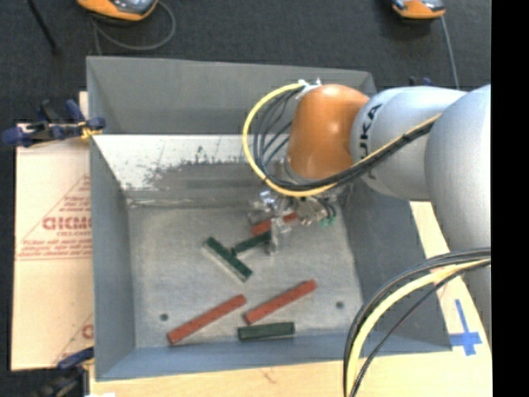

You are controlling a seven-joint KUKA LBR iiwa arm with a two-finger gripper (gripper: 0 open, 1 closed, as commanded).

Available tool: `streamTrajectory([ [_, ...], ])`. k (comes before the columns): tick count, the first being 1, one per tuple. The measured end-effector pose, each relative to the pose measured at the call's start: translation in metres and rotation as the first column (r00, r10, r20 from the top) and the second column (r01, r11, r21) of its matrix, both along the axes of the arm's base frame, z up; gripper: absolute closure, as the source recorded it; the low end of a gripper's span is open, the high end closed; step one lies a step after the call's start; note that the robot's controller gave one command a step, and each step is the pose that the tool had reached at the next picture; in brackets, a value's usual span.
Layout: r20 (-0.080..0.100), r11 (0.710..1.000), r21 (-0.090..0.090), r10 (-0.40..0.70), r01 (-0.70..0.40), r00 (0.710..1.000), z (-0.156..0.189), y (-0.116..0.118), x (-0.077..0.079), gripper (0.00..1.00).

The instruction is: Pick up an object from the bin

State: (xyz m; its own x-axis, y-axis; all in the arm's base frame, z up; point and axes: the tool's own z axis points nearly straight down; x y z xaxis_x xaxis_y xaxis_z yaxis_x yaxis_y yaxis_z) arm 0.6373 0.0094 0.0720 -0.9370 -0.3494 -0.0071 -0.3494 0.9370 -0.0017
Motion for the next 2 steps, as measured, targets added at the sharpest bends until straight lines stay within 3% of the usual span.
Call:
streamTrajectory([
  [1, 0.004, 0.986, -0.004, 0.168, -0.168, 0.986, 0.111, -0.002, -0.018, 1.00],
  [2, 0.006, 0.982, -0.005, 0.190, -0.190, 0.982, 0.183, -0.008, -0.012, 1.00],
])
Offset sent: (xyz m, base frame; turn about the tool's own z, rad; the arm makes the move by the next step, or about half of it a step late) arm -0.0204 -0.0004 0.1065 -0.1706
